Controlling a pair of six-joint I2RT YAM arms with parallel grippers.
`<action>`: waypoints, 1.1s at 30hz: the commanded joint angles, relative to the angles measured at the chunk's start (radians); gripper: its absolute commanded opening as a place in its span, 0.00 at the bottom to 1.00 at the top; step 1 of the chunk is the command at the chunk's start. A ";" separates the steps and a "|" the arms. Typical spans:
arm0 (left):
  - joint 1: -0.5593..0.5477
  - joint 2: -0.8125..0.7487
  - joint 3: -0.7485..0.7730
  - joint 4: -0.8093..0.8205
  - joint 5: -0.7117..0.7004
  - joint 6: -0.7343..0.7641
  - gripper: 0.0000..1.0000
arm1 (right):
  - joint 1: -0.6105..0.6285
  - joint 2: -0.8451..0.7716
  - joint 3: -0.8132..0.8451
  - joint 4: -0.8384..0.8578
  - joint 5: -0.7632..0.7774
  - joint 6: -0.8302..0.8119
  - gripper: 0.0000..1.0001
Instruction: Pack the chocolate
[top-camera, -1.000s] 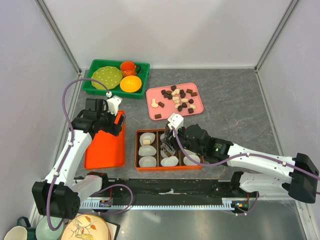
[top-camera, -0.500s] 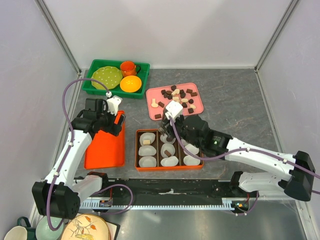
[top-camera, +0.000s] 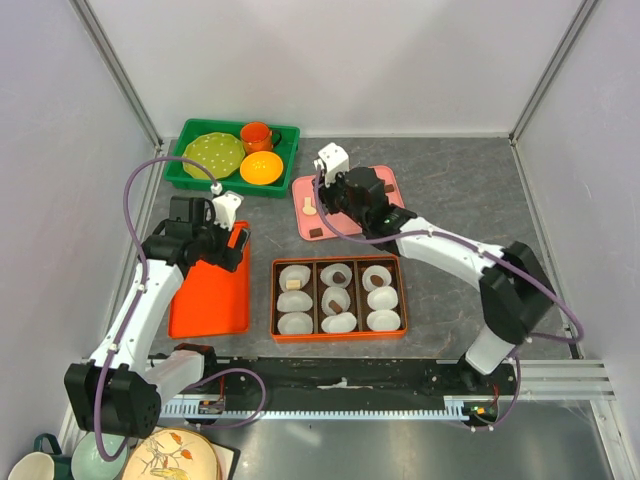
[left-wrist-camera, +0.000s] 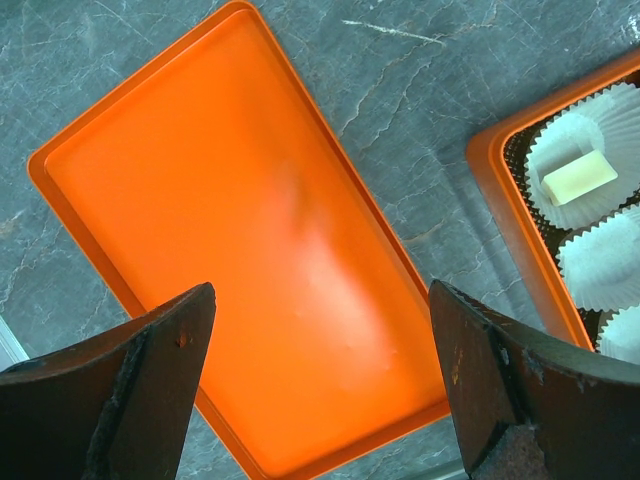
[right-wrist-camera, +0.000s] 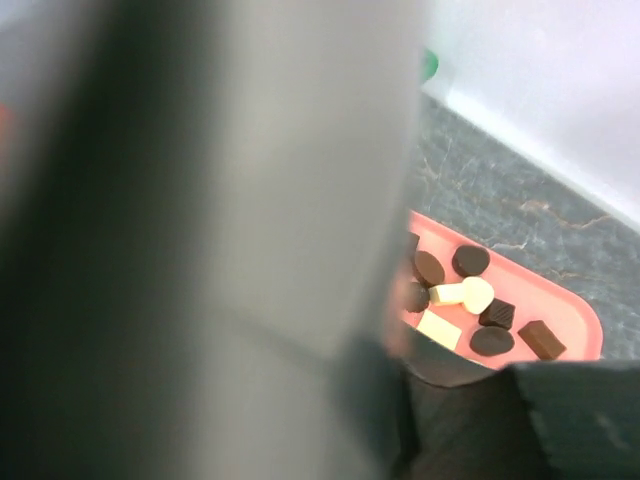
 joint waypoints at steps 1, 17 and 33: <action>0.010 0.005 0.010 0.030 0.015 0.033 0.94 | -0.049 0.077 0.084 0.084 -0.075 0.002 0.46; 0.034 0.020 0.017 0.032 0.014 0.053 0.94 | -0.115 0.263 0.174 0.115 -0.173 0.038 0.49; 0.045 0.025 0.023 0.024 0.015 0.059 0.94 | -0.147 0.280 0.165 0.121 -0.194 0.052 0.31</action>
